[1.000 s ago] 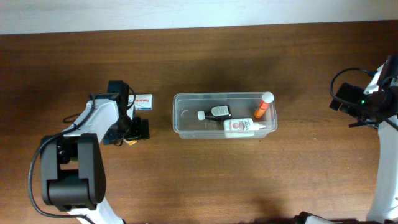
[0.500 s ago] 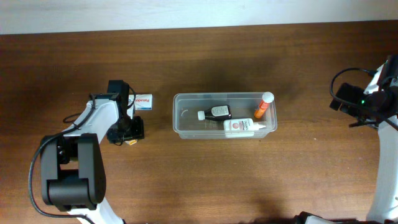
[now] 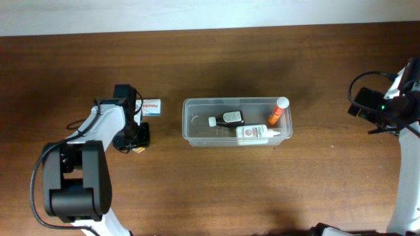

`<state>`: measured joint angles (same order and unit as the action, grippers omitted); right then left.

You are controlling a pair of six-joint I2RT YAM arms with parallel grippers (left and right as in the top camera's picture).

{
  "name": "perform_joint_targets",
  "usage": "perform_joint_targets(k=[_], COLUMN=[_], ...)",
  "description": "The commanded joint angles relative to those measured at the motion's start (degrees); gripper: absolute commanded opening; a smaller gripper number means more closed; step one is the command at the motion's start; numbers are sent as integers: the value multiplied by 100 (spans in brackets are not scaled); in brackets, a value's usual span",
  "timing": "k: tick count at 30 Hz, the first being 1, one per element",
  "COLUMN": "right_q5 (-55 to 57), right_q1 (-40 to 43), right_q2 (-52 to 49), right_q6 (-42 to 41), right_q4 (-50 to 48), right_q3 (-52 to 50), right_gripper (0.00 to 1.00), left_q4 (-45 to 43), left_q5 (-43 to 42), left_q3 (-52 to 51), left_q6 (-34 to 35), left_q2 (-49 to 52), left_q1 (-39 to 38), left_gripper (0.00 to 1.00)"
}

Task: Pack container
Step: 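Carry the gold-capped jar into the container and release it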

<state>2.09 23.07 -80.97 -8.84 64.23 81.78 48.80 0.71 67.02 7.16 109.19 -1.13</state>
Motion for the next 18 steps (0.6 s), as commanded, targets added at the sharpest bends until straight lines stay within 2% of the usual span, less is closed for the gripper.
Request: perform_joint_targets(k=[1, 6, 9, 15, 18], right_q5=[-11, -11, -11, -11, -11], right_q1=[20, 20, 20, 20, 20], right_q2=[-9, -9, -9, -9, -9], right_q6=[-26, -26, -26, -26, -26], right_q4=[-17, -17, -17, -17, -17], right_q3=[90, 90, 90, 90, 90], right_gripper=[99, 98, 98, 98, 98], left_q4=[13, 177, 459, 1095, 1331], left_q5=[57, -9, -7, -11, -267], left_q3=[66, 181, 448, 1309, 1718], left_q6=[11, 9, 9, 9, 9], left_q2=[118, 116, 116, 116, 116], left_q1=[15, 15, 15, 9, -13], left_gripper=[36, 36, 29, 29, 29])
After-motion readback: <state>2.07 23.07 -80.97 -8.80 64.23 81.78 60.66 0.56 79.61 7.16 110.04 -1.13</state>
